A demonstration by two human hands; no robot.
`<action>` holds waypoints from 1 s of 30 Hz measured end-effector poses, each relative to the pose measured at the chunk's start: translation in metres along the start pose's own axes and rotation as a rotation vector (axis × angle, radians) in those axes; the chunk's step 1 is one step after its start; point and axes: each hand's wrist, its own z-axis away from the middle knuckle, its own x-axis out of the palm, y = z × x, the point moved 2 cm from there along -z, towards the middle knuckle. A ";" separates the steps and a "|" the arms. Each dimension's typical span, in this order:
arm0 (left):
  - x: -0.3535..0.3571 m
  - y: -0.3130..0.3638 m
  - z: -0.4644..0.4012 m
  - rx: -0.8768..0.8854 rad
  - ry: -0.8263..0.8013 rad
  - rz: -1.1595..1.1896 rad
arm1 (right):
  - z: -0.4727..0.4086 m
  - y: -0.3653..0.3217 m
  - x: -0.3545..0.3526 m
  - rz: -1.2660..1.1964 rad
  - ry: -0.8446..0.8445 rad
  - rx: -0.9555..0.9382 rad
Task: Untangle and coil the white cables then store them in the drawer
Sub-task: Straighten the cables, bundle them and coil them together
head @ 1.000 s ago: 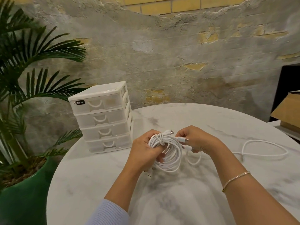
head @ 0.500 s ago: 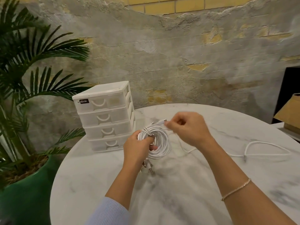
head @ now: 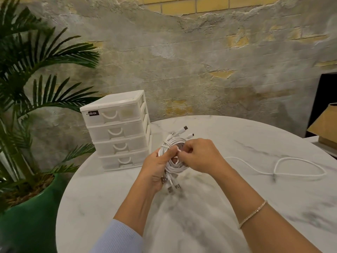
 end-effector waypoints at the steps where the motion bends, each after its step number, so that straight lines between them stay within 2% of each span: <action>1: 0.000 0.000 0.000 0.020 -0.004 -0.017 | 0.000 0.000 -0.001 -0.073 -0.020 0.019; 4: -0.001 0.000 -0.002 0.081 0.028 -0.165 | 0.001 0.003 -0.001 -0.379 -0.137 0.120; 9: -0.004 0.001 -0.005 0.202 0.054 -0.341 | 0.004 0.008 -0.005 -0.544 -0.181 0.119; 12: -0.008 0.003 -0.006 0.264 0.103 -0.400 | 0.005 0.010 -0.010 -0.710 -0.287 0.080; 18: -0.013 0.001 -0.010 0.330 0.146 -0.527 | 0.012 0.014 -0.026 -0.620 -0.525 0.244; 22: -0.014 -0.002 -0.011 0.333 0.200 -0.560 | 0.017 0.021 -0.037 -0.552 -0.561 0.237; 27: -0.029 0.000 -0.014 0.298 0.304 -0.483 | 0.018 0.032 -0.047 -0.787 -0.601 0.044; 30: -0.027 -0.002 -0.014 0.284 0.307 -0.506 | 0.020 0.035 -0.054 -0.899 -0.625 0.081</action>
